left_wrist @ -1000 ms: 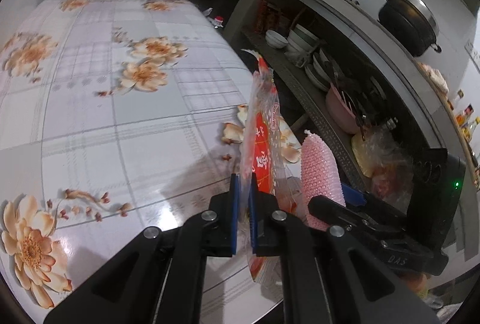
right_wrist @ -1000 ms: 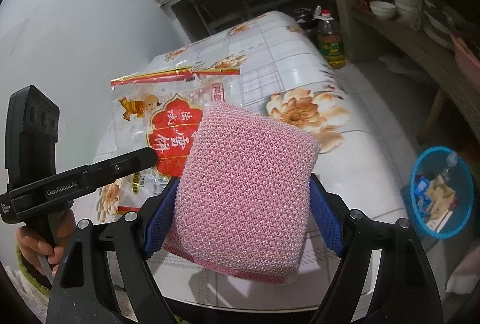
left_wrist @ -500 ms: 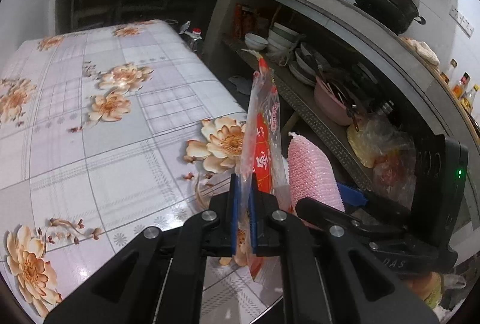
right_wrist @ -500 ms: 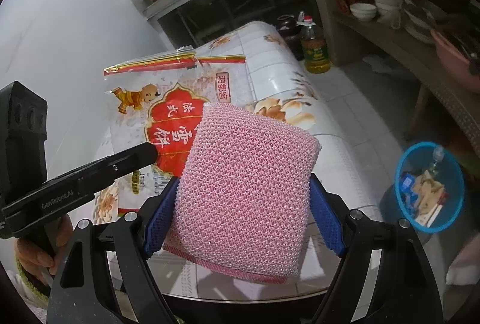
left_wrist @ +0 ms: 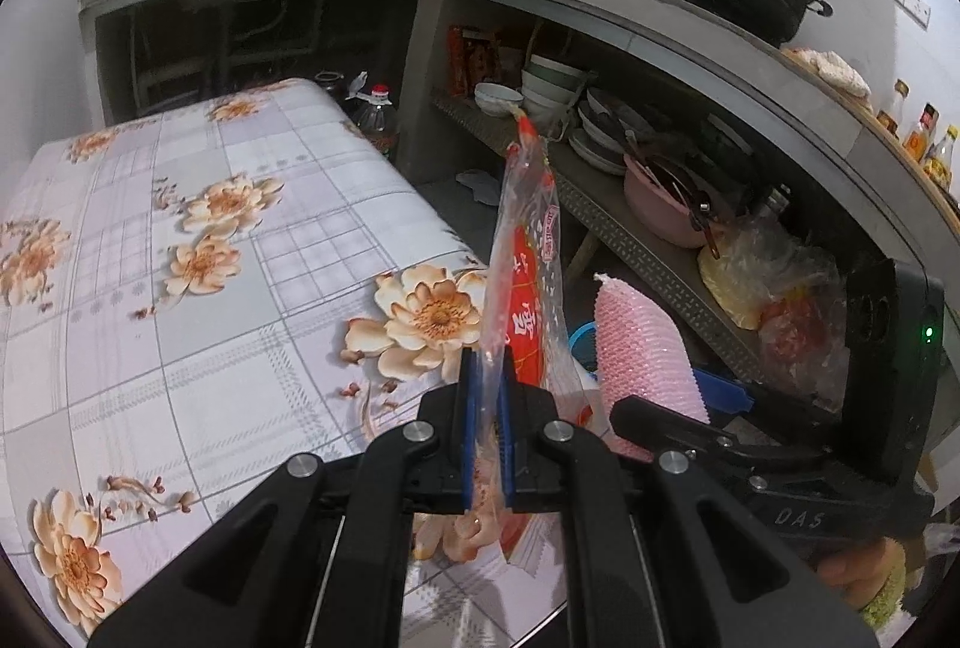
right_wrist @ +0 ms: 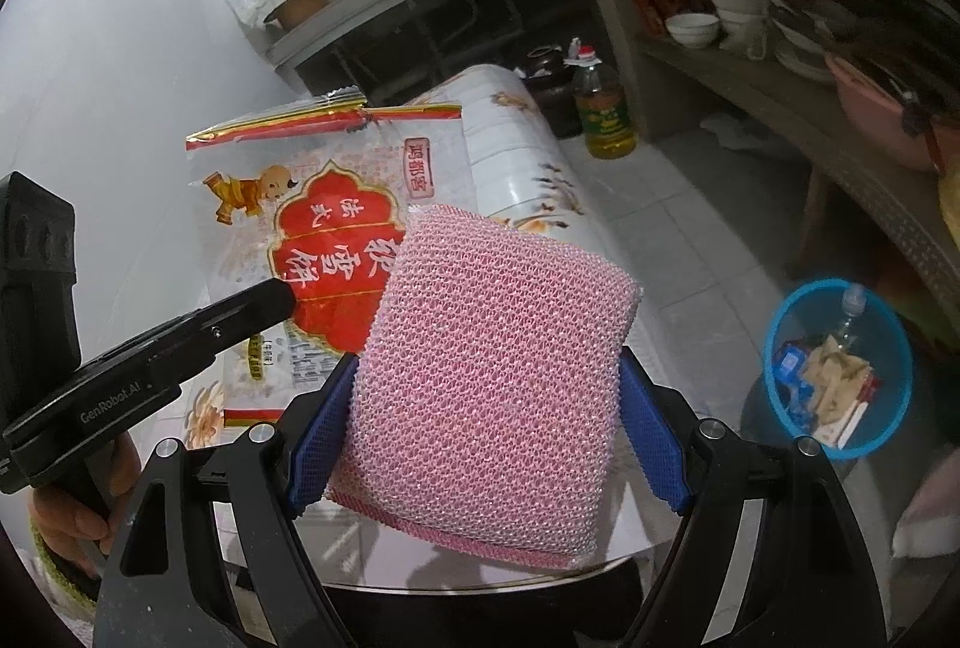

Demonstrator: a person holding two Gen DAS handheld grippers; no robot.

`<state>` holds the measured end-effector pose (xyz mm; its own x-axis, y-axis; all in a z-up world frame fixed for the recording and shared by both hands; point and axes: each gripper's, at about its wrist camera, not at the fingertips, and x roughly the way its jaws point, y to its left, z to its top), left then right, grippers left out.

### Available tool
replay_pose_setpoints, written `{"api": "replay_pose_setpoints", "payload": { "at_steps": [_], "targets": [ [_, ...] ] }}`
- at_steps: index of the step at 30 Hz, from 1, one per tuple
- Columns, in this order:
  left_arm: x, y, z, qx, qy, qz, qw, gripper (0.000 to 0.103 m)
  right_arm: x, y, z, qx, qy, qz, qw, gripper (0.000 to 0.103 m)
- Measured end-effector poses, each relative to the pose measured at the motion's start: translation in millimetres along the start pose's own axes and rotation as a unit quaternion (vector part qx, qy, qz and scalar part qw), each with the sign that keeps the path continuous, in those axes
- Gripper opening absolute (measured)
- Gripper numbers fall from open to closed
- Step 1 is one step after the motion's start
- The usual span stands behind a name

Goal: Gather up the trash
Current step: 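Carry the sponge and snack bag in both grippers toward the wastebasket, then open the left gripper to drop the snack bag into the basket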

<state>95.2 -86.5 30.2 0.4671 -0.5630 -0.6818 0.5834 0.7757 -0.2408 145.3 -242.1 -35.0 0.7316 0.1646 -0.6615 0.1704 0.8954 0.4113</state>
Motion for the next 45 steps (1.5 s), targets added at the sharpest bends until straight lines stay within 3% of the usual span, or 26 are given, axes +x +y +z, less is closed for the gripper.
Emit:
{"api": "replay_pose_setpoints", "payload": {
  "at_steps": [14, 22, 27, 31, 34, 41, 42, 44, 45],
  "targets": [
    [43.0, -67.4, 11.2, 0.066, 0.026, -0.025, 0.9972, 0.006, -34.8, -68.9, -7.1, 0.071, -0.035, -0.033, 0.996, 0.077],
    [87.7, -110.8, 29.2, 0.091, 0.052, -0.063, 0.9925, 0.006, -71.7, -142.1, -23.3, 0.155, -0.061, -0.105, 0.980, 0.078],
    [139.7, -136.1, 39.6, 0.092, 0.106, -0.094, 0.9856, 0.006, -86.0, -199.6, -48.5, 0.241, -0.061, -0.146, 0.958, 0.078],
    [198.9, -162.1, 41.2, 0.100, 0.161, -0.091, 0.9775, 0.006, -79.6, -227.4, -67.9, 0.280, -0.042, -0.162, 0.945, 0.078],
    [245.3, -180.4, 36.8, 0.094, 0.210, -0.095, 0.9686, 0.006, -70.9, -242.8, -77.3, 0.300, -0.029, -0.163, 0.940, 0.078],
    [328.9, -220.8, 26.1, 0.090, 0.279, -0.102, 0.9504, 0.006, -61.6, -268.9, -91.6, 0.324, -0.014, -0.163, 0.932, 0.078],
    [339.9, -224.6, 24.0, 0.091, 0.287, -0.100, 0.9483, 0.007, -61.0, -270.9, -91.7, 0.326, -0.013, -0.163, 0.931, 0.078],
    [367.1, -232.0, 17.0, 0.093, 0.309, -0.094, 0.9418, 0.022, -61.0, -276.9, -94.7, 0.330, -0.011, -0.165, 0.929, 0.078],
    [375.0, -231.9, 14.7, 0.095, 0.314, -0.082, 0.9413, 0.035, -60.0, -278.9, -95.0, 0.332, -0.009, -0.166, 0.929, 0.078]
  ]
}}
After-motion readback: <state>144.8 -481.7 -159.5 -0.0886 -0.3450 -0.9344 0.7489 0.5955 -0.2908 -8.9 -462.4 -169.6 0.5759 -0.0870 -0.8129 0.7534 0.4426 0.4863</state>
